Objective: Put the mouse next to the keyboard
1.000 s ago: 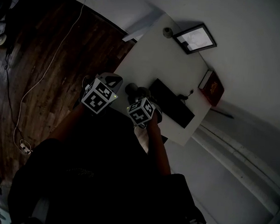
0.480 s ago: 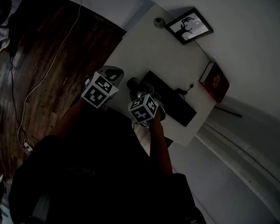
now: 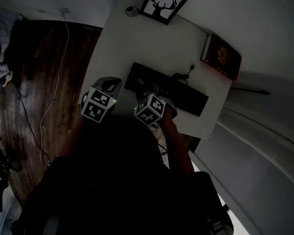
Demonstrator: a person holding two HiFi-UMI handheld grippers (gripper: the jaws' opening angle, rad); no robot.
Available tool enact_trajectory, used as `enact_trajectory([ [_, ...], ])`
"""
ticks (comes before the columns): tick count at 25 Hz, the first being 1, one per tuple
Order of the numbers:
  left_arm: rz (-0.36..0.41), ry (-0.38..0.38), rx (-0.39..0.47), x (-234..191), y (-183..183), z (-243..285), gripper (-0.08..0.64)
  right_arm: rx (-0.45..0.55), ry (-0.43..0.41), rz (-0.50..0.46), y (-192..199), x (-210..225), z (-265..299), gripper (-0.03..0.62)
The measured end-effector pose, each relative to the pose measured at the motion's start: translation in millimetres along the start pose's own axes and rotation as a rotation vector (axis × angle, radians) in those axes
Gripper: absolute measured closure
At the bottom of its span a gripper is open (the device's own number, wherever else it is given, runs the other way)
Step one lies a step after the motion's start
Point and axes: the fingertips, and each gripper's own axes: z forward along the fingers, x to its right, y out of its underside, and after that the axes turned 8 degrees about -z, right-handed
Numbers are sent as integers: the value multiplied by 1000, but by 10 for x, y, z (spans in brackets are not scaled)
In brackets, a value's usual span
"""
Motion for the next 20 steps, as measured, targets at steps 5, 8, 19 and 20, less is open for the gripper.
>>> enact_trajectory([
  [5,71,35,-60,298,21,157,557,30,13,72,230,86,-79,319],
  [8,124,68,-106,495,73,273,555,44,35,117,383,118,-123,319],
  [19,256,182,-210,1150,-22,776,555,69,79,332,1024,206,-351,319],
  [20,270,195,-217,1228,-29,821,555,64,86,344,1104,225,-377,319],
])
